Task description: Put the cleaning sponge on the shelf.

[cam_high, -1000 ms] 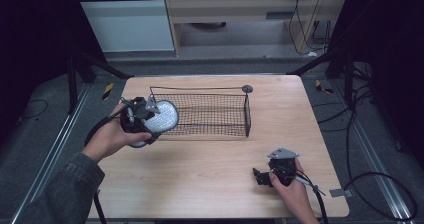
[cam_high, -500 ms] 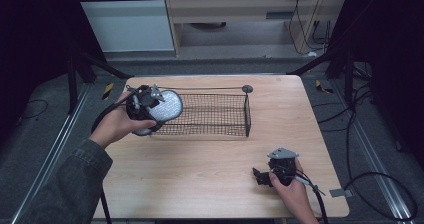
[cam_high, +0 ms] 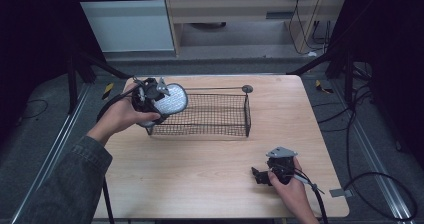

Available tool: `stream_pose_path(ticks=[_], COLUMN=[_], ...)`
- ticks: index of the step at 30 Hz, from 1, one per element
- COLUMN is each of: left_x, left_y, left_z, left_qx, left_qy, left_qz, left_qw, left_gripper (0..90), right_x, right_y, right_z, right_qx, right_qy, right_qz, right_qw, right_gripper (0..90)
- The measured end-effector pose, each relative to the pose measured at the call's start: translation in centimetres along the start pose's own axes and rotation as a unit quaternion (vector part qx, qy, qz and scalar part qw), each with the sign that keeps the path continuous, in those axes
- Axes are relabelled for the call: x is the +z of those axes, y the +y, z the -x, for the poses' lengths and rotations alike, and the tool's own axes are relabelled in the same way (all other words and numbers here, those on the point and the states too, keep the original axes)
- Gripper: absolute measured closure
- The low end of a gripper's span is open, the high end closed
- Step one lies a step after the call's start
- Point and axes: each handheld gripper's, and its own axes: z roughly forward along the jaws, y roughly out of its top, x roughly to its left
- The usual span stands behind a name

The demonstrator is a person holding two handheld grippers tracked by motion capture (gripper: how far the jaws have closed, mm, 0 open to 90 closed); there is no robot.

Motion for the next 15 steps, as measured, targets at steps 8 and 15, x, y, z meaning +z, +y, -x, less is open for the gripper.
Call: stream_pose_path(ticks=[8,15], left_x=[1.0,1.8], left_y=[1.5,2.7], left_z=[-0.2,0.4], left_qx=[0.015,0.042], left_qy=[-0.002,0.001], left_qz=[-0.003,-0.006], left_qw=[0.9999,0.9991], left_gripper=[10.6,10.7], right_x=[0.1,0.1], right_y=[0.1,0.1], right_z=[-0.1,-0.1], right_qx=[-0.001,-0.006], right_qy=[0.001,0.005], right_qz=[0.001,0.001], right_qw=[1.0,1.0], right_gripper=[0.6,0.8])
